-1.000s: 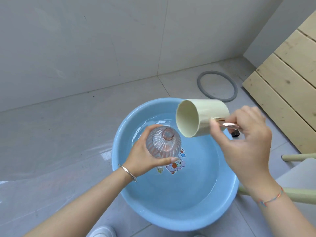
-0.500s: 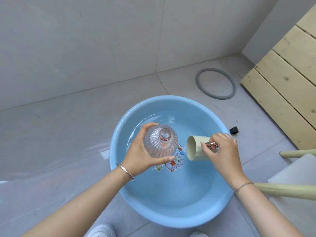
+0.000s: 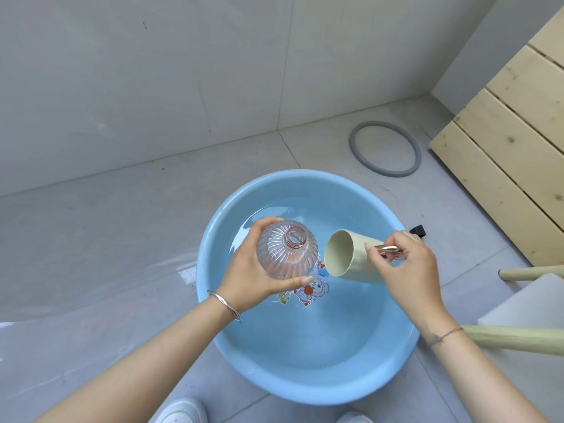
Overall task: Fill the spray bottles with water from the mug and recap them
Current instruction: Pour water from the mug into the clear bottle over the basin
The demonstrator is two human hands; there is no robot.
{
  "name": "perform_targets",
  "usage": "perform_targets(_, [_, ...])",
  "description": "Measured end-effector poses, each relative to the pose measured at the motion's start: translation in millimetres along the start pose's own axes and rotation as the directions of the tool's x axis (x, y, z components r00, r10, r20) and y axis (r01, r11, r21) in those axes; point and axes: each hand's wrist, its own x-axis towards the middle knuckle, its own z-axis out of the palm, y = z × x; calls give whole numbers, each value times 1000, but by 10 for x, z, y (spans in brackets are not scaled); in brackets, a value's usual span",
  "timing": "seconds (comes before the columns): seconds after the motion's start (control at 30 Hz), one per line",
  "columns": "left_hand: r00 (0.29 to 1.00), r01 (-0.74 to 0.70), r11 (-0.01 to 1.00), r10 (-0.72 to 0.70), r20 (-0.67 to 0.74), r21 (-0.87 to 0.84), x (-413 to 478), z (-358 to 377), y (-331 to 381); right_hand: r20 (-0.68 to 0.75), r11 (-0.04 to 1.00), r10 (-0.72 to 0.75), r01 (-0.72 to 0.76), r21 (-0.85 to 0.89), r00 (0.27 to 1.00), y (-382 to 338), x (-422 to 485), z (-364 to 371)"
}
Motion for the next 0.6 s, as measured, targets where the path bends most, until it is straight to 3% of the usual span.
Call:
perform_targets(0.1, [1000, 3, 1000, -4, 3, 27, -14, 6, 2, -44, 978, 85, -75, 194, 995, -220, 18, -168])
perform_targets(0.27, [1000, -2, 999, 2, -2, 41, -13, 18, 21, -150, 946, 19, 31, 322, 989, -647, 35, -396])
perform_targets(0.4, [1000, -2, 999, 2, 4, 39, -4, 31, 52, -197, 947, -119, 171, 273, 973, -867, 25, -473])
perform_targets(0.6, [1000, 3, 999, -3, 8, 34, 14, 56, 82, -221, 912, -395, 410, 21, 891, -1009, 13, -488])
